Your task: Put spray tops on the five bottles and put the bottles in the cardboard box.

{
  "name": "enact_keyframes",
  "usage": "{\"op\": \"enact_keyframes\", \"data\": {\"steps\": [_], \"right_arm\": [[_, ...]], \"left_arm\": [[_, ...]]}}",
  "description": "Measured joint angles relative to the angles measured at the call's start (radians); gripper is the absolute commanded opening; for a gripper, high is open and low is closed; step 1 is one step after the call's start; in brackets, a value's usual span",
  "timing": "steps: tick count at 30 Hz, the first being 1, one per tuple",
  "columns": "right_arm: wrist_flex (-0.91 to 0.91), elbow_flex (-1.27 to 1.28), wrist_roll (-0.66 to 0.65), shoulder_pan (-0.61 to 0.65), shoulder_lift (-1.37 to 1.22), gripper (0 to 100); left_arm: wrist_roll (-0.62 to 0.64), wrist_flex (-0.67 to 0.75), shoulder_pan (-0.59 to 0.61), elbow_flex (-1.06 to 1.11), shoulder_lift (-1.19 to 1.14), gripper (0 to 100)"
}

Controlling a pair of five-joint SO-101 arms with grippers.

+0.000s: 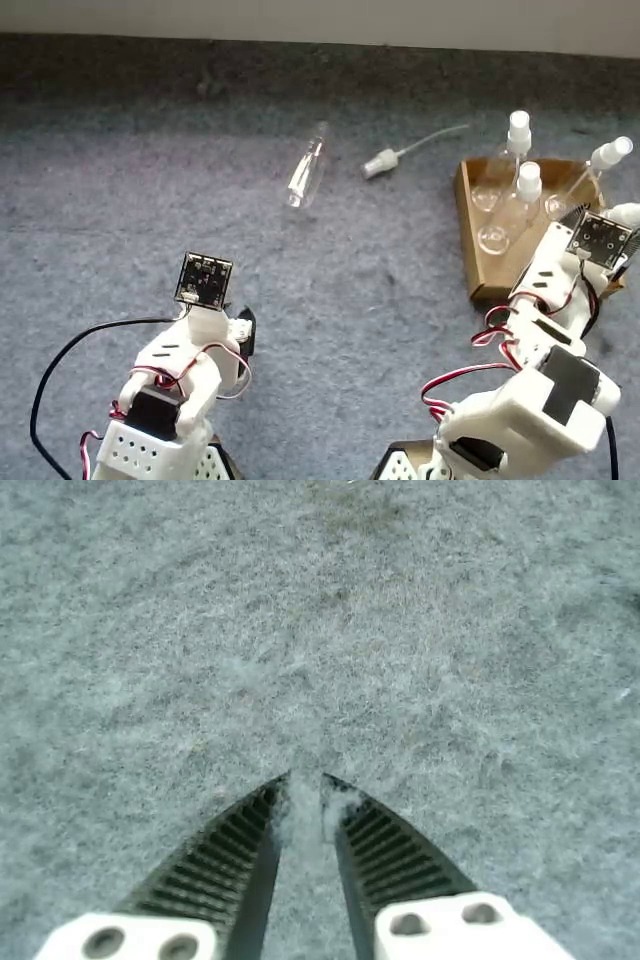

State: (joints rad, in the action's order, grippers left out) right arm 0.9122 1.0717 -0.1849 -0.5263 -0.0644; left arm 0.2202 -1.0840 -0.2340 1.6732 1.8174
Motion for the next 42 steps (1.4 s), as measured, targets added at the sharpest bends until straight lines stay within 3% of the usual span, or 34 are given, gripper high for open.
{"op": "enact_keyframes", "data": {"steps": [10, 21, 42], "right_arm": [[-0.018, 0.0, -0.003, 0.0, 0.0, 25.6], [-0.02, 0.0, -0.143, 0.029, 0.0, 25.6], [-0.02, 0.0, -0.144, 0.032, 0.0, 25.6]], "left_arm": [[0.0, 0.0, 0.0, 0.0, 0.0, 1], [0.0, 0.0, 0.0, 0.0, 0.0, 1], [0.0, 0.0, 0.0, 0.0, 0.0, 1]]}}
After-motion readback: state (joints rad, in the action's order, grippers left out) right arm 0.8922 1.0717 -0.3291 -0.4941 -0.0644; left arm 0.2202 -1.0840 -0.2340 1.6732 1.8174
